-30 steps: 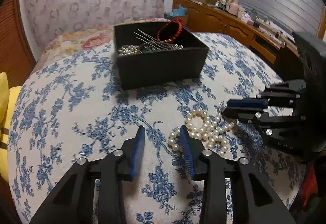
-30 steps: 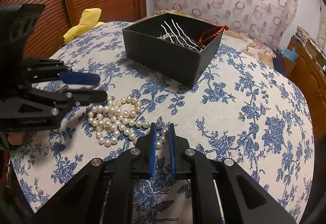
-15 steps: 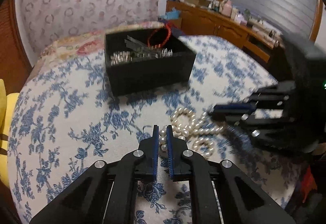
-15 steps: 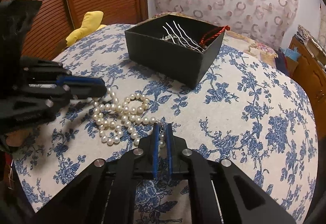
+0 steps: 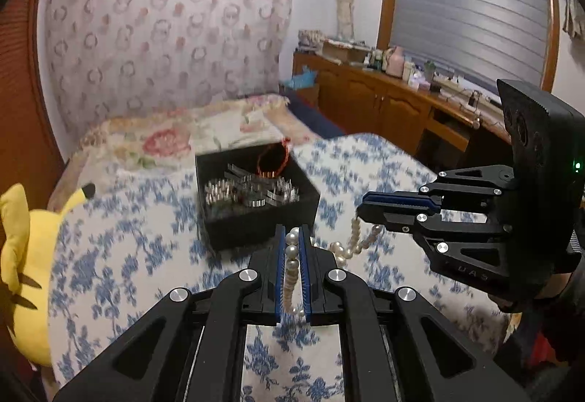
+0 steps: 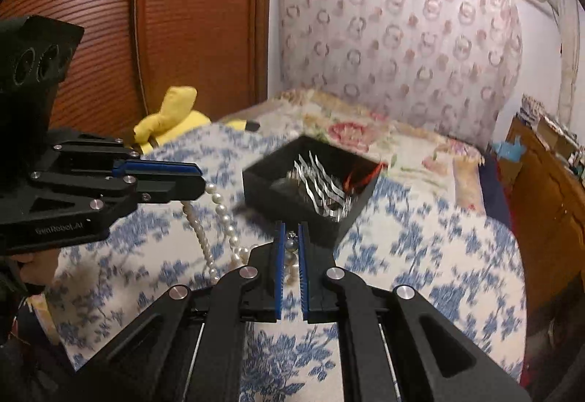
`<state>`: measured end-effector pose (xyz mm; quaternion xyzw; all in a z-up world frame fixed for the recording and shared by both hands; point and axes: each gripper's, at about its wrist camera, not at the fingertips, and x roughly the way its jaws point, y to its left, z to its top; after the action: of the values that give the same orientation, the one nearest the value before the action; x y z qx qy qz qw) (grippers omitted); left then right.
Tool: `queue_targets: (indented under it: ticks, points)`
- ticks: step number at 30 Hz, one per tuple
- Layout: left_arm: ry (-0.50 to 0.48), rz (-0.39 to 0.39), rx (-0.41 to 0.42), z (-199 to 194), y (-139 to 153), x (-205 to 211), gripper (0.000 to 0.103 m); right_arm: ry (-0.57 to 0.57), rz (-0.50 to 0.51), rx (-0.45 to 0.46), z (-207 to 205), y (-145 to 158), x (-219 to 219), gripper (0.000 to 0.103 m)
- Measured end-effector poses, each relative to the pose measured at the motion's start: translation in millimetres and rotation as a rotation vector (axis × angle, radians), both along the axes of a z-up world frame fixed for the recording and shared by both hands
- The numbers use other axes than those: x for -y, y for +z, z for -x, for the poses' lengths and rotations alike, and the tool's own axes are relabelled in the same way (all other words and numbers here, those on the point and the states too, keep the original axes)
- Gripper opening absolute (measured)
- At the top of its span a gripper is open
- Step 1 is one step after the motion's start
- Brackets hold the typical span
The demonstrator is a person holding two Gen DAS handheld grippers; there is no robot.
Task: Organize jewelry
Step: 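Lift the pearl necklace and lower it into the black box with the right gripper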
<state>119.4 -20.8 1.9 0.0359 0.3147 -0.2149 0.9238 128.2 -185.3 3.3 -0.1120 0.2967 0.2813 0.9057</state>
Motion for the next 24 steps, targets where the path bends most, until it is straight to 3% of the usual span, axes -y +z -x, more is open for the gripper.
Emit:
queue_targets:
  ticks: [10,24]
  points:
    - [0.025,-0.004,0.099,-21,46,3,0.007,0.001,-0.014,0.092,-22,52,-6,0.008]
    - [0.071,0.006,0.082,-71,42,-6,0.007,-0.001,-0.004,0.101,-79,64,-14,0.008]
